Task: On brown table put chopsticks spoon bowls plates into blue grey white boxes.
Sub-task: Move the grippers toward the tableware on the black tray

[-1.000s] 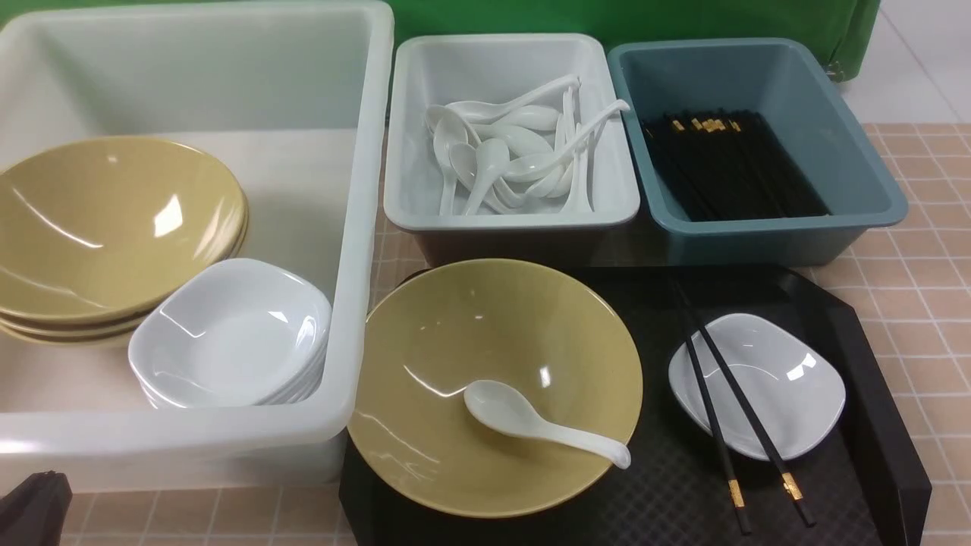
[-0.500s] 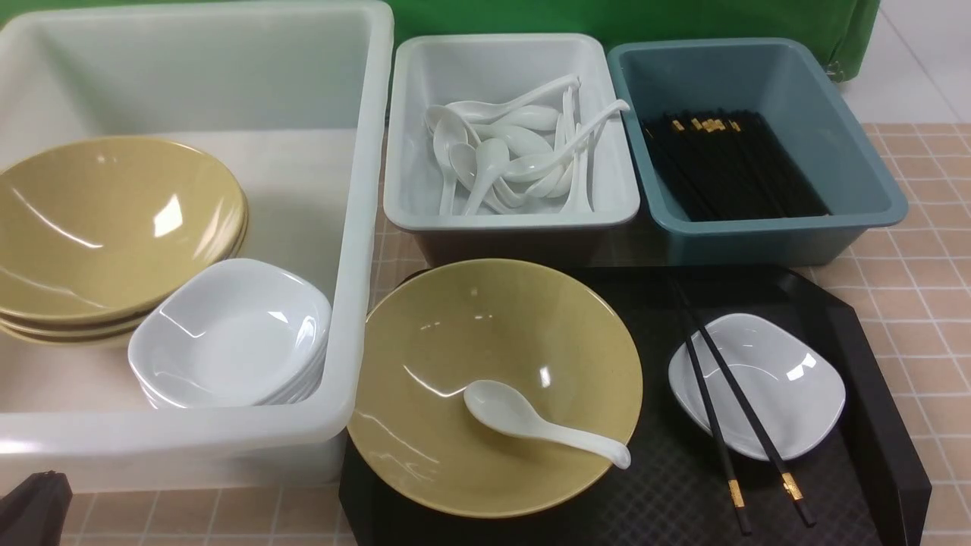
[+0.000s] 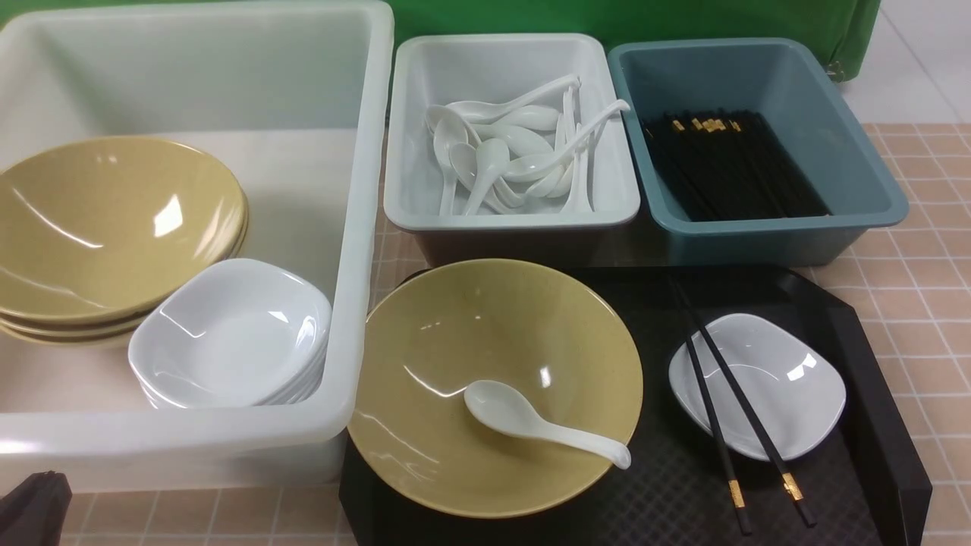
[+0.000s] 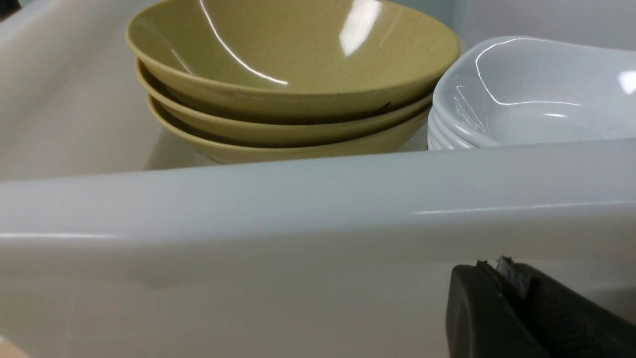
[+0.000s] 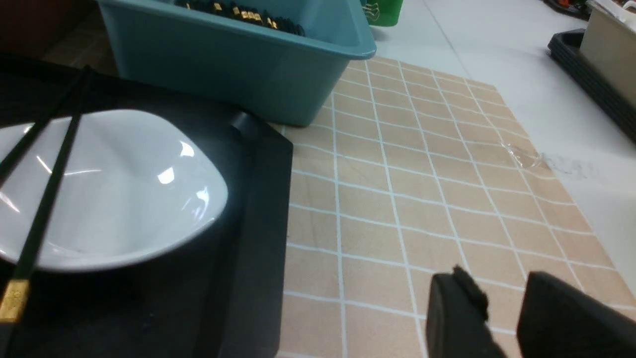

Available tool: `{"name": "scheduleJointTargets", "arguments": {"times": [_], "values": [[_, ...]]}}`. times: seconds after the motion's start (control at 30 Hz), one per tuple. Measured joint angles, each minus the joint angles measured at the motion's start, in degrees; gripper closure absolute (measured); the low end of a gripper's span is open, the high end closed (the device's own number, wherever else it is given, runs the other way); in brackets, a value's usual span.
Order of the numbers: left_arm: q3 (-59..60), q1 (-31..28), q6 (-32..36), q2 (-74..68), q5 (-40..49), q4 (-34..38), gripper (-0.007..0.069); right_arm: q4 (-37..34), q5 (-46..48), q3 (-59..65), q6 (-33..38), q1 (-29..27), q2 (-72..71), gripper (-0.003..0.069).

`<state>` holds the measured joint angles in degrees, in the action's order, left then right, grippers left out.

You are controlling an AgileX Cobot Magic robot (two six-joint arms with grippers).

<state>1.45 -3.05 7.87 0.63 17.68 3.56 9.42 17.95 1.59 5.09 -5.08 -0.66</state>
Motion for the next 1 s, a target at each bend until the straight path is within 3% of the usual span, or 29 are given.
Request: {"name": "scheduleJointTargets", "arguments": {"times": [0.2,0.4,0.77,0.9,1.0], "values": [[0.0,0.0,0.46,0.0,0.0,-1.05,0.0623,0.5,0.0,0.0,-0.15,0.0,0.0,0.0422],[0.0,0.0,3.17,0.0,0.0,-10.11,0.0623,0.45,0.0,0.0,-1.74,0.0,0.0,0.0422],[0.0,0.0,2.64,0.0,-0.57,-11.94,0.0623,0.32,-0.06,0.0,-11.76,0.0,0.0,0.0422],[0.0,0.0,-3.4,0.0,-4.86,-4.37,0.0623,0.26,-0.06,0.0,-15.79,0.0,0.0,0.0422],[0.0,0.0,-17.89,0.0,-10.63,15.13,0.0623,-0.76,-0.06,0.0,-27.94,0.0,0.0,0.0422]]}}
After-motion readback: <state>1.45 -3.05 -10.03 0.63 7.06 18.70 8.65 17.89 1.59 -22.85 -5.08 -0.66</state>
